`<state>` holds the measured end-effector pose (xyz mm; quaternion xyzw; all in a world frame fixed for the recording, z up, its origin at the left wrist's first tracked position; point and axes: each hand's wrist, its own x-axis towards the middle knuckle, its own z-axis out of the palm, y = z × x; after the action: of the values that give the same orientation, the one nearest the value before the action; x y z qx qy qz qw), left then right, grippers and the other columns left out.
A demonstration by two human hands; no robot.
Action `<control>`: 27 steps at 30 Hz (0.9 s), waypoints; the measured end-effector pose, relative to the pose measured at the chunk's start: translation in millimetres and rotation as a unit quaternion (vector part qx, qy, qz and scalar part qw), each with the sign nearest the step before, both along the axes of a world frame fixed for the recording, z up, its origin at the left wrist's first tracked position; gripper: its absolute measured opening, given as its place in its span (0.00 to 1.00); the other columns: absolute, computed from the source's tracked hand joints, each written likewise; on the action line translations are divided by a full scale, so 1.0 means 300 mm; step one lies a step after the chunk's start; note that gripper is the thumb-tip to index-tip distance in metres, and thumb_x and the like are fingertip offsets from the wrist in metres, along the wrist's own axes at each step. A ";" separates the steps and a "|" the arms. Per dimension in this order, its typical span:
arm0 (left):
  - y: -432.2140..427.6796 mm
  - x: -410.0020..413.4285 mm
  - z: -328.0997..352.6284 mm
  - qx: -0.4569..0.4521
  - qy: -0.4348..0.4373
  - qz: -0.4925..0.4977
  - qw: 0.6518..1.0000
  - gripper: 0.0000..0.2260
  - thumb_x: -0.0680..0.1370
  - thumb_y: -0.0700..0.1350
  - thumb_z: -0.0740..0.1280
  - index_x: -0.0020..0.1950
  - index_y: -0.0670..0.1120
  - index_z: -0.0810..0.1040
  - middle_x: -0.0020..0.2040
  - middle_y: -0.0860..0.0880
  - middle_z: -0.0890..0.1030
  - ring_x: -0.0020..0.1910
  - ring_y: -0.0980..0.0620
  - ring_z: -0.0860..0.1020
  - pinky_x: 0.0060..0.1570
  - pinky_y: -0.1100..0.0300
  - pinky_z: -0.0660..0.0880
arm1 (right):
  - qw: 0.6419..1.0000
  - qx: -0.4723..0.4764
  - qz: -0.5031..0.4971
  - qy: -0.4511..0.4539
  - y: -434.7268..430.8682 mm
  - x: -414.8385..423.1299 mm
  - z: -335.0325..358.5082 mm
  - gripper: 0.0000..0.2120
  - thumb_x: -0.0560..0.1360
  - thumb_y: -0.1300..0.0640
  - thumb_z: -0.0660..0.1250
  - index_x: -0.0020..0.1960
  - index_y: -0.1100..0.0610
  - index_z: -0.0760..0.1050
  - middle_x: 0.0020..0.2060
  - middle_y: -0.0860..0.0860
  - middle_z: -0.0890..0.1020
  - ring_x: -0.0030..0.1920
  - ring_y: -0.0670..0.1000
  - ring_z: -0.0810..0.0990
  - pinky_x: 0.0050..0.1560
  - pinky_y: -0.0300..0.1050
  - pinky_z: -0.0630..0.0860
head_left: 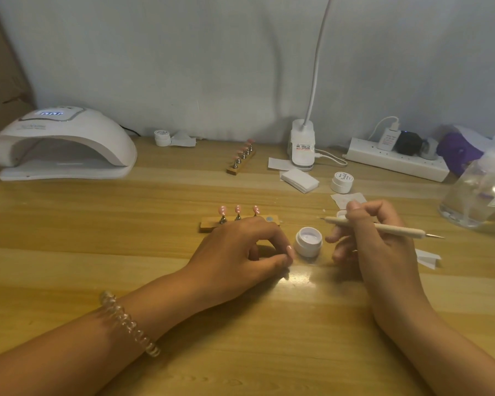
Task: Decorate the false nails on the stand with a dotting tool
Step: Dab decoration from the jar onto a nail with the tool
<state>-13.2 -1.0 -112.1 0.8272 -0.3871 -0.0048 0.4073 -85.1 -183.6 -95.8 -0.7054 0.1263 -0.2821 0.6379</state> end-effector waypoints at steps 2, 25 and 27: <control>0.001 0.001 0.001 0.005 -0.002 -0.002 1.000 0.03 0.73 0.51 0.72 0.45 0.56 0.82 0.45 0.60 0.81 0.30 0.60 0.72 0.35 0.61 0.66 | 0.999 0.045 0.010 -0.021 0.009 -0.010 0.023 0.09 0.81 0.50 0.63 0.47 0.54 0.74 0.35 0.53 0.85 0.27 0.47 0.79 0.26 0.37 0.75; -0.002 0.001 0.003 -0.003 0.018 -0.020 1.000 0.05 0.72 0.54 0.70 0.45 0.56 0.83 0.45 0.57 0.82 0.29 0.59 0.71 0.36 0.58 0.69 | 0.996 0.031 0.067 0.058 0.086 -0.022 0.001 0.17 0.70 0.64 0.67 0.28 0.52 0.64 0.20 0.56 0.75 0.20 0.48 0.69 0.21 0.32 0.64; -0.001 0.002 0.002 -0.004 0.018 -0.025 1.000 0.03 0.73 0.52 0.71 0.45 0.56 0.82 0.45 0.58 0.82 0.30 0.58 0.71 0.36 0.58 0.69 | 0.995 0.029 0.068 0.060 0.085 -0.022 0.001 0.17 0.70 0.64 0.67 0.28 0.52 0.64 0.20 0.57 0.75 0.20 0.48 0.69 0.21 0.33 0.64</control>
<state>-12.7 -1.3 -111.5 0.8151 -0.4006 -0.0282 0.4175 -91.6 -158.0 -95.6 -0.7090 0.1245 -0.1915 0.6672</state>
